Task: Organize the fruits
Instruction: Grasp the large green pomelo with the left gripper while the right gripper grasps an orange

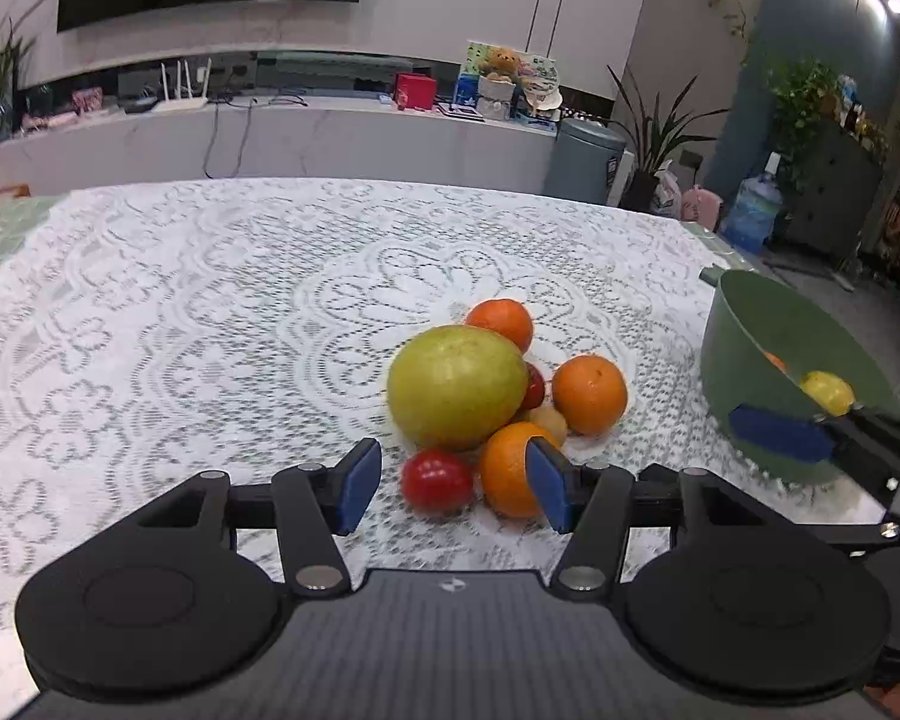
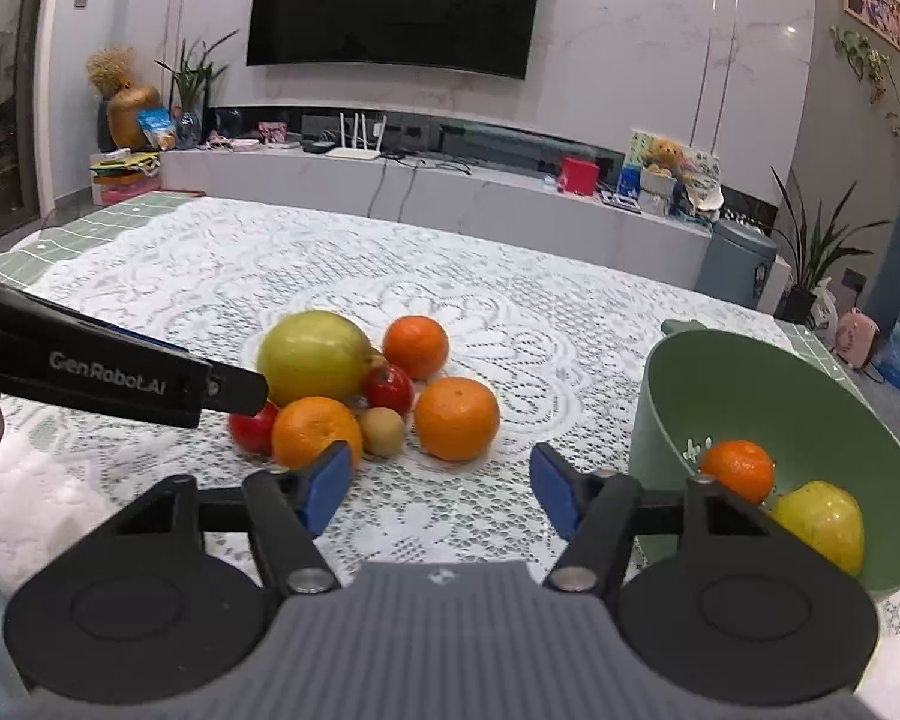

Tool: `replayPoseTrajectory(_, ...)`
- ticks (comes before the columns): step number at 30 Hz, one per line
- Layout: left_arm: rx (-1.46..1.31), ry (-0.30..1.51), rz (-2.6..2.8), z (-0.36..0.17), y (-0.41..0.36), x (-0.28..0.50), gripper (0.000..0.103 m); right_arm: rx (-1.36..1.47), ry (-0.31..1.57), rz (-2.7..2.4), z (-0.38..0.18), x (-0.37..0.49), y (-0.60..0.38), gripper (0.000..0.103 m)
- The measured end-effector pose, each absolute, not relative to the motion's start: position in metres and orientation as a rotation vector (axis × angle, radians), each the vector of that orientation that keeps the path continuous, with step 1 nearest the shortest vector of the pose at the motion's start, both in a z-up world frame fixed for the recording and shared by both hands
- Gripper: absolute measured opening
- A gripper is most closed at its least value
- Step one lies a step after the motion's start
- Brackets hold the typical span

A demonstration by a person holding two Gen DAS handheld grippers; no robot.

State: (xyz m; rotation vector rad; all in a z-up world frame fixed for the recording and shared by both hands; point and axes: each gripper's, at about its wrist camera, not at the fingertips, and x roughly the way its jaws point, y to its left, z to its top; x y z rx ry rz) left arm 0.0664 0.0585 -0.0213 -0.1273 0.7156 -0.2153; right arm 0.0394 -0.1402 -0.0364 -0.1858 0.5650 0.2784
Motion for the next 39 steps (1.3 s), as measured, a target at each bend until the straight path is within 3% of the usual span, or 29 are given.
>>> replayPoseTrajectory(2, -0.135, 0.713, -0.228, -0.021, 0.057, 0.072, 0.066, -0.188, 0.567, 0.274, -0.037, 0.044, -0.140, 0.057)
replayPoseTrajectory(4, -0.127, 0.698, -0.222, -0.022, 0.055, 0.077, 0.076, -0.183, 0.567, 0.279, -0.038, 0.048, -0.140, 0.055)
replayPoseTrajectory(7, -0.118, 0.698, -0.213, -0.023, 0.055, 0.086, 0.077, -0.185, 0.575, 0.290, -0.040, 0.058, -0.137, 0.049)
replayPoseTrajectory(13, -0.109, 0.702, -0.235, -0.026, 0.055, 0.100, 0.088, -0.183, 0.591, 0.298, -0.046, 0.074, -0.134, 0.048)
replayPoseTrajectory(39, -0.050, 0.750, -0.289, -0.045, 0.045, 0.132, 0.090, -0.126, 0.649, 0.324, -0.066, 0.115, -0.139, 0.048)
